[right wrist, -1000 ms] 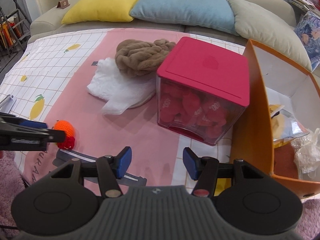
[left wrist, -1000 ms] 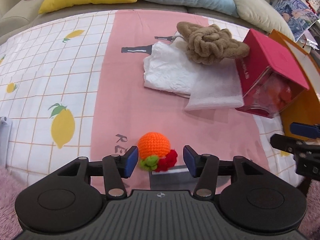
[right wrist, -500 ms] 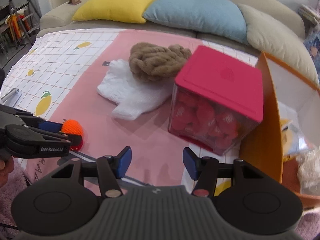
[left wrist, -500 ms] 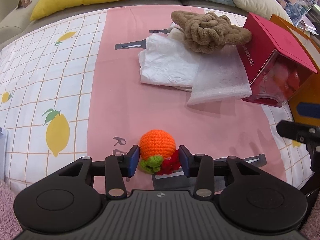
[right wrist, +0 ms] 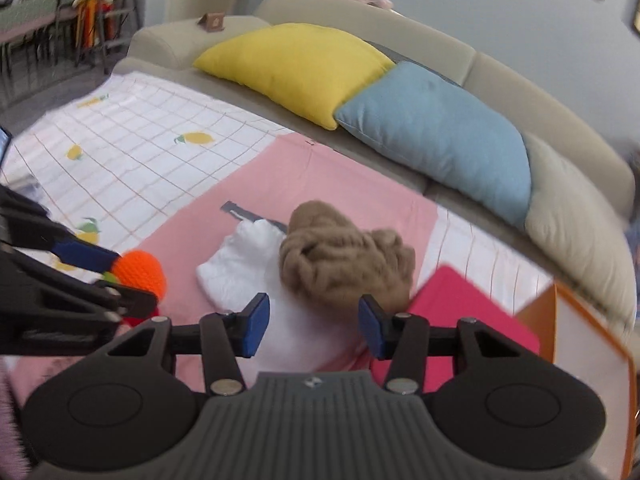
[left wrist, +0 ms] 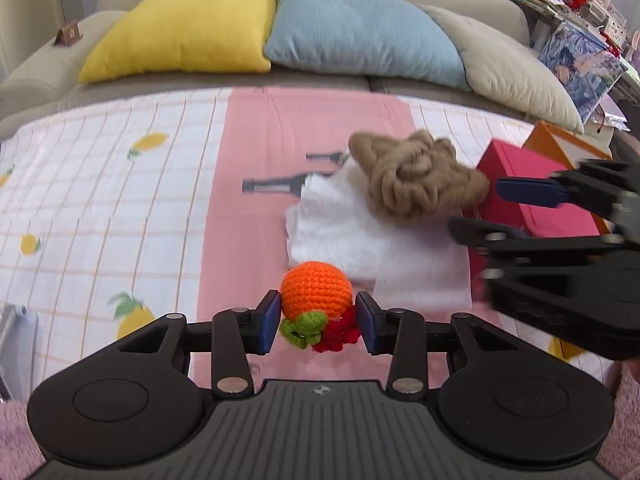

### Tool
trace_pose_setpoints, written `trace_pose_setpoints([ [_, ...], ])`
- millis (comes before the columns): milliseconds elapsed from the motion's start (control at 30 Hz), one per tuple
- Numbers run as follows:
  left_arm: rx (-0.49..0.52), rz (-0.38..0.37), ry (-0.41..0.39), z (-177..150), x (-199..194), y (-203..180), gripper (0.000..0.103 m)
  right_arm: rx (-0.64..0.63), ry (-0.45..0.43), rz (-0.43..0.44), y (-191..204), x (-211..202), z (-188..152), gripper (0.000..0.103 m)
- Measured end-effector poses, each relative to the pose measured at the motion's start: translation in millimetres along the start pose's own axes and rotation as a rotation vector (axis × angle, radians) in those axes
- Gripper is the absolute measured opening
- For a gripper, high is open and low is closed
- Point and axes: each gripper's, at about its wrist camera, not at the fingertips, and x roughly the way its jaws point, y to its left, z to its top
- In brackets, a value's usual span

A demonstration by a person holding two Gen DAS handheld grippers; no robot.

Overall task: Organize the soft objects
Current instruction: 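Grasp the brown fuzzy plush with the right tool while the left tool holds the fruit, then lift the brown plush with the right tool toward the orange box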

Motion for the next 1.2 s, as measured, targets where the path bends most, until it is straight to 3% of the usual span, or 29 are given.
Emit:
trace_pose_setpoints([
  [100,0.004,0.007,-0.009,6,0,-2,0.046,-0.07,0.014,0.015,3,23,9,0.05],
  [200,0.007,0.014,-0.011,8,2,-3,0.046,-0.155,0.05,0.003,9,47,10,0.064],
  [333,0.005,0.014,-0.005,7,2,-3,0.046,-0.193,0.1,-0.031,9,76,10,0.07],
  [467,0.004,0.022,-0.001,7,2,-3,0.046,-0.225,0.108,-0.057,9,88,11,0.07],
  [567,0.004,0.026,0.002,7,2,-3,0.046,-0.24,0.123,-0.073,9,93,12,0.064],
  [633,0.002,0.028,0.003,7,1,-4,0.046,-0.251,0.133,-0.096,8,96,11,0.048],
  [833,-0.004,0.027,0.007,5,-1,-4,0.046,-0.271,0.125,-0.092,4,90,6,0.023],
  [1200,-0.024,0.029,-0.016,7,-14,-4,0.046,-0.27,-0.049,-0.089,-3,25,15,0.016],
])
